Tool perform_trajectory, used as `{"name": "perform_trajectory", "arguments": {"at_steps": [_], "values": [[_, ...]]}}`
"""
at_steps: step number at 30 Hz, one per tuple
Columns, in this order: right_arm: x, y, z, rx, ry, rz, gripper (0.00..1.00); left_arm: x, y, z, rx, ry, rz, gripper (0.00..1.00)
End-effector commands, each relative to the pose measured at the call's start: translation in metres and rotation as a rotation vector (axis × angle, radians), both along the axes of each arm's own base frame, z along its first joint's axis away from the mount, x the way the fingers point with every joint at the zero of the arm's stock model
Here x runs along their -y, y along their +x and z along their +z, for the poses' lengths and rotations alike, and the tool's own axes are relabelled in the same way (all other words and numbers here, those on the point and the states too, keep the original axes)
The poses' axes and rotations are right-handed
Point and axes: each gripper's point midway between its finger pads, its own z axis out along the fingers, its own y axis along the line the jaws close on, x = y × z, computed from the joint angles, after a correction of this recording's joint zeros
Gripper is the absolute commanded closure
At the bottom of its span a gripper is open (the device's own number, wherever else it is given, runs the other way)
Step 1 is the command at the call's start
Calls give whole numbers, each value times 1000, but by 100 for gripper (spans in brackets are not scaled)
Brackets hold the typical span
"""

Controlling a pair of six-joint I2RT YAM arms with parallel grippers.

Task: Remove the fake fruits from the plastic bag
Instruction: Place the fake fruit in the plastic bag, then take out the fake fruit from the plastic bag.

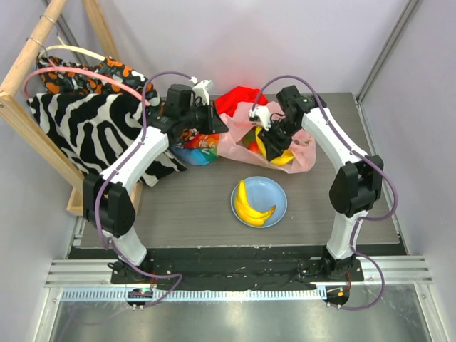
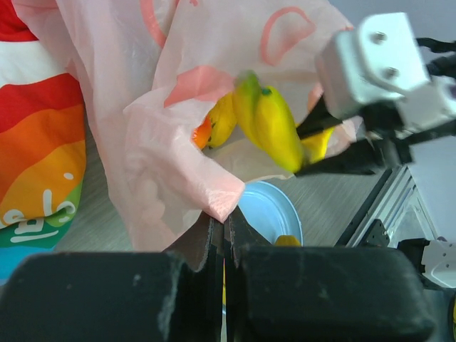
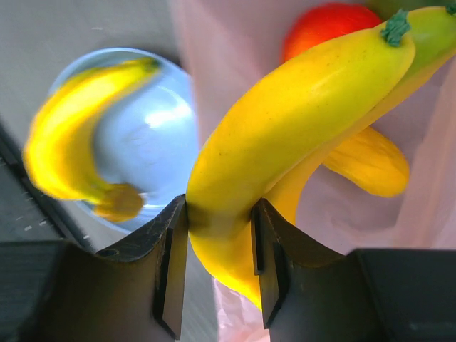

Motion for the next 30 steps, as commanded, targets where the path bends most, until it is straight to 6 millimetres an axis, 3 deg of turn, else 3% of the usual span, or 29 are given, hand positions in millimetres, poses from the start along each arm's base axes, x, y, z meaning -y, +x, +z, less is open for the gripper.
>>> {"name": "perform_trajectory", "arguments": {"at_steps": [1,8,9,11,12,13,14,16,18,23,25,26,27,28,29,30], "values": [[34,50,-15,160,-150,-145,99,1,-5,24,62,-34,-21,100],[90,88,-46,324,-416,-281,99,3,-10,19,37,-51,-28,100],[96,92,-47,333,-430,-304,95,4,-9,20,38,-57,-29,100],[97,101,-46,342,-440,-332,75,5,-9,19,28,-63,-28,100],[97,103,-42,347,-433,-357,67,5,-9,19,27,-63,-27,100],[96,101,-39,335,-425,-360,50,5,-9,19,25,-67,-28,100],[92,105,-25,354,-394,-372,43,6,-7,20,28,-68,-29,100],[80,98,-15,316,-328,-383,29,6,-7,20,28,-69,-30,100],[65,96,-3,285,-248,-366,22,7,-6,19,25,-69,-29,100],[52,114,-5,295,-184,-404,15,9,-5,21,23,-82,-35,100],[50,128,-23,278,-198,-430,12,10,-4,23,24,-84,-39,100],[48,140,-18,297,-185,-456,12,11,-4,23,23,-85,-44,100],[47,148,-35,274,-202,-462,11,12,-3,23,24,-85,-48,100],[47,155,-40,275,-210,-476,11,11,-4,24,25,-86,-52,100],[45,166,-33,299,-191,-499,11,13,-6,23,19,-85,-63,100],[43,174,-44,296,-190,-506,10,13,-7,22,19,-81,-72,100]]}}
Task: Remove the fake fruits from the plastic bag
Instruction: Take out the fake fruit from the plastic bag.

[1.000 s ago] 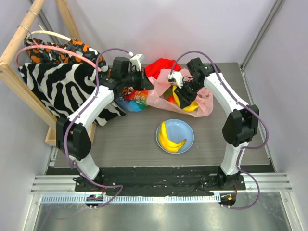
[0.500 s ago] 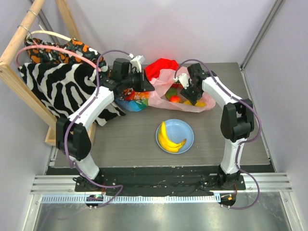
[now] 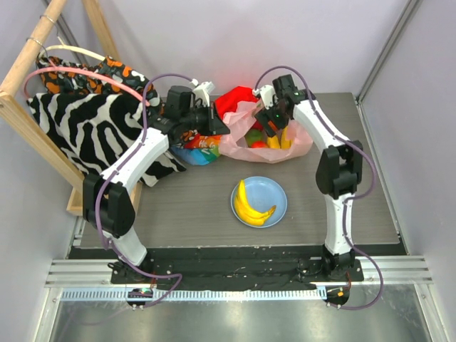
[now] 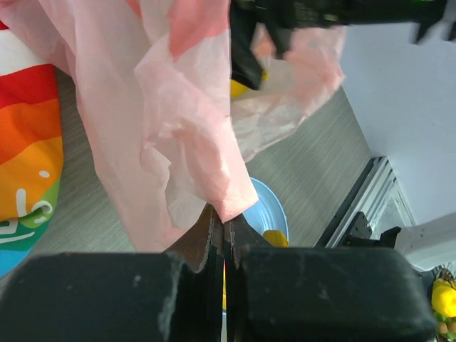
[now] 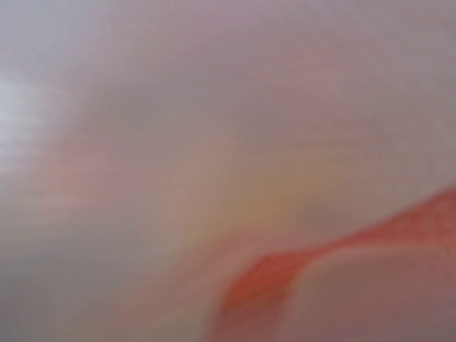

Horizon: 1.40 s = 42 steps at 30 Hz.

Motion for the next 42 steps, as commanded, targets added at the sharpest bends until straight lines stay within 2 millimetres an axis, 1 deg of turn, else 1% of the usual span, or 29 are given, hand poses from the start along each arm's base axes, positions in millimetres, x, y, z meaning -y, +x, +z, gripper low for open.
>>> {"name": "perform_trajectory", "arguments": {"at_steps": [1,3,4,5,7,8,12,16,18,20,21,22,23,24,25,27,28,29,30,31,33,34,35,36,37,38,39,41,42], "values": [[-6,42,-7,60,47,-89,10,8,1,23,51,-42,-51,100],[-9,56,-9,92,74,-118,9,9,-3,20,43,-37,-71,100],[-4,63,-17,98,50,-145,6,9,-3,17,35,-36,-77,100],[-4,70,-15,118,50,-155,5,9,-5,14,25,-34,-83,100],[-3,82,-19,140,56,-180,4,11,-7,11,14,-38,-96,100],[-3,90,-27,143,58,-190,4,11,-7,7,2,-35,-99,100],[3,116,-30,210,71,-258,4,12,-8,0,-12,-31,-109,100],[4,135,-28,272,118,-301,0,11,-11,-7,-27,-17,-113,100],[2,141,-38,280,117,-291,1,10,-12,-10,-32,-12,-112,100],[2,146,-40,289,115,-292,5,9,-12,-12,-31,-5,-108,100],[1,147,-46,278,113,-288,14,9,-12,-12,-28,-2,-106,100],[-1,146,-46,273,121,-282,20,9,-12,-13,-29,3,-104,100],[-1,143,-48,257,128,-282,25,7,-11,-13,-22,10,-97,100],[-3,141,-37,262,144,-278,36,7,-10,-13,-18,16,-94,100],[-5,135,-40,236,164,-263,41,6,-10,-13,-12,17,-93,100],[-6,127,-29,227,182,-249,50,6,-8,-15,-15,23,-84,100],[-3,119,-14,234,184,-250,56,7,-6,-14,-12,20,-84,100],[-9,113,-5,230,218,-227,57,7,-5,-14,-10,17,-82,100],[-8,109,3,232,229,-224,59,8,-5,-14,-17,13,-80,100],[-7,100,26,250,249,-219,59,9,-2,-15,-16,13,-76,100],[-12,86,54,258,320,-202,59,10,4,-13,-10,9,-63,100],[-10,76,55,236,340,-194,59,11,6,-13,-10,8,-57,100],[-12,63,92,279,383,-172,59,12,9,-11,-3,6,-52,100],[-19,52,101,271,420,-141,59,12,12,-10,-1,4,-48,100],[-22,38,96,231,444,-123,59,13,14,-8,5,0,-43,100],[-25,19,125,253,483,-84,59,14,17,-9,1,-5,-40,100],[-37,3,131,216,544,-13,58,16,19,-2,14,-13,-40,100],[-47,-33,126,124,596,51,58,17,20,2,21,-22,-39,100],[-53,-54,139,105,640,99,57,17,21,5,28,-24,-39,100]]}}
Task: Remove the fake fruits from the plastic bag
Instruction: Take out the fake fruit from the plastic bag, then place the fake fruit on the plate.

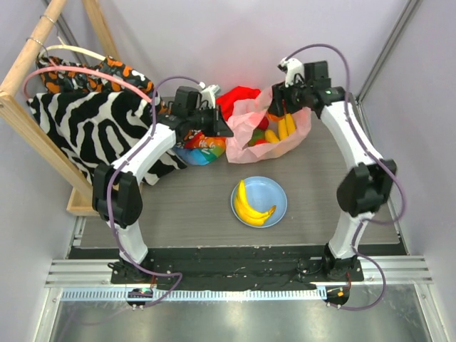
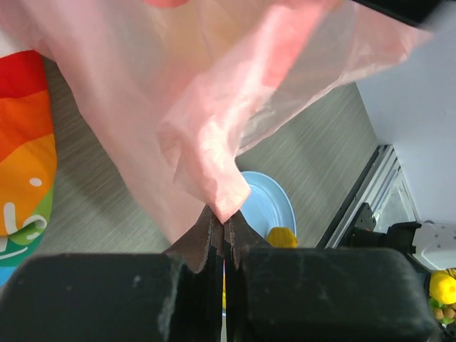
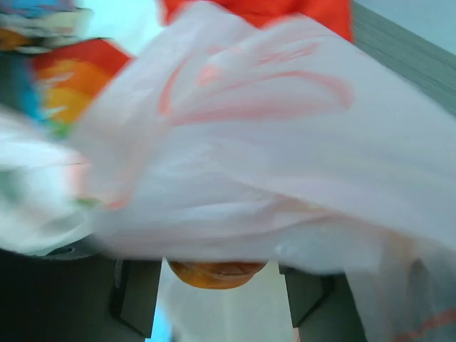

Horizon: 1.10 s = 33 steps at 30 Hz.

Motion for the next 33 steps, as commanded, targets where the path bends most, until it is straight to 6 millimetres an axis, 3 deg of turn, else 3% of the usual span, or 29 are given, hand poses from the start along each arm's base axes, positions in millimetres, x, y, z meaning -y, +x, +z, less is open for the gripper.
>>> {"name": "perform_trajectory", "arguments": {"at_steps": [1,2,4,6,9,13,16,20,21,22,23,24,26,33], "values": [[-50,-95,48,-75,267,322,57,5,13,36,88,-49,14,100],[-53,-121,49,-129,293,372,56,5,12,40,101,-50,16,100],[-57,-164,23,-282,339,452,56,3,11,41,108,-47,20,100],[-53,-189,0,-365,342,463,56,2,9,43,113,-48,22,100],[-51,-208,-16,-415,354,476,56,0,5,46,121,-55,23,100],[-43,-205,-28,-402,290,422,57,-1,1,51,135,-60,20,100],[-40,-207,-27,-351,221,452,59,-3,1,54,148,-57,23,100],[-52,-226,-20,-210,42,596,59,-5,2,55,160,-48,28,100],[-52,-233,-28,-191,-15,612,59,-4,2,56,160,-48,27,100],[-68,-235,-26,-100,-63,666,59,-4,2,56,160,-49,27,100],[-68,-239,-18,-28,-97,671,59,-3,3,58,164,-50,29,100],[-65,-243,-34,-18,-154,667,59,-3,4,58,164,-52,28,100],[-81,-247,-32,90,-207,703,59,-3,5,59,164,-52,29,100],[-83,-243,-58,136,-347,682,59,-3,6,60,171,-47,33,100]]}}
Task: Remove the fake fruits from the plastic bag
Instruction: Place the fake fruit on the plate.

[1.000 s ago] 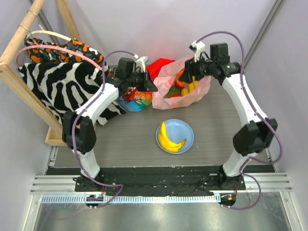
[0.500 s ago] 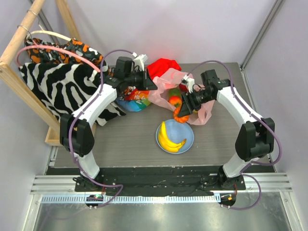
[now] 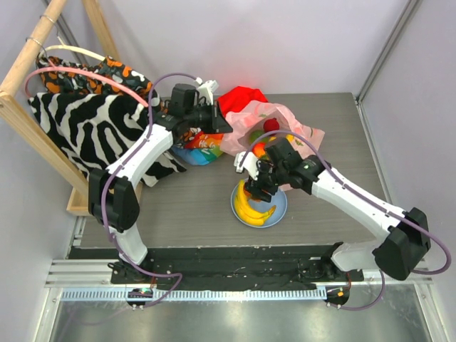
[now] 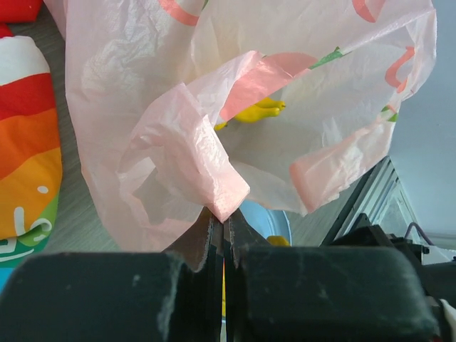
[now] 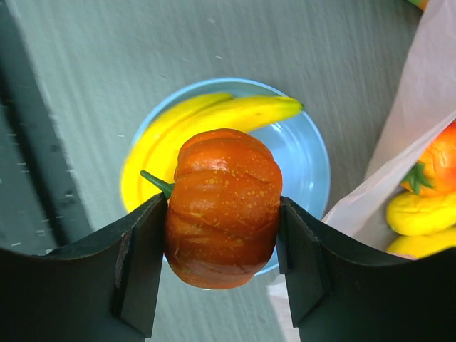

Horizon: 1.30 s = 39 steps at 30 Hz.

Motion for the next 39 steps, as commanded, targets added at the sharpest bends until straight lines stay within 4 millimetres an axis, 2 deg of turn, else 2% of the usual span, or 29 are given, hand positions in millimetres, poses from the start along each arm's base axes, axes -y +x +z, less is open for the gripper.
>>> {"name": "perform_trajectory", "arguments": {"at_steps": [1,8,10,11,12,15,16,17,18,19,21,27,30,31,39], "values": [[5,34,-5,149,-63,-61,59,-1,4,36,111,-25,4,100],[8,27,-38,6,-77,-80,59,-2,3,33,106,-20,3,100],[18,32,-51,-86,-67,-130,58,-2,2,31,104,-14,-1,100],[10,28,-48,-154,-4,-94,58,-2,1,30,102,-11,-4,100],[22,35,-51,-211,15,-146,58,-2,1,27,96,-7,-5,100],[18,41,-58,-366,99,-151,57,-3,1,25,95,-2,-6,100],[28,43,-63,-426,100,-180,57,-2,2,23,94,1,-7,100],[27,48,-69,-477,104,-178,53,-2,2,22,91,1,-7,100],[25,37,-68,-573,133,-153,52,-2,2,22,92,2,-7,100],[28,42,-68,-609,155,-170,52,-2,2,21,92,3,-9,100],[20,43,-65,-683,217,-157,50,-2,4,19,88,5,-8,100],[11,52,-66,-696,261,-149,37,1,6,18,88,8,-14,100],[9,57,-67,-690,254,-150,25,1,7,15,83,10,-14,100],[11,61,-70,-680,237,-163,1,3,8,14,81,11,-16,100],[32,65,-62,-592,147,-175,0,7,11,16,82,0,-22,100]]}}
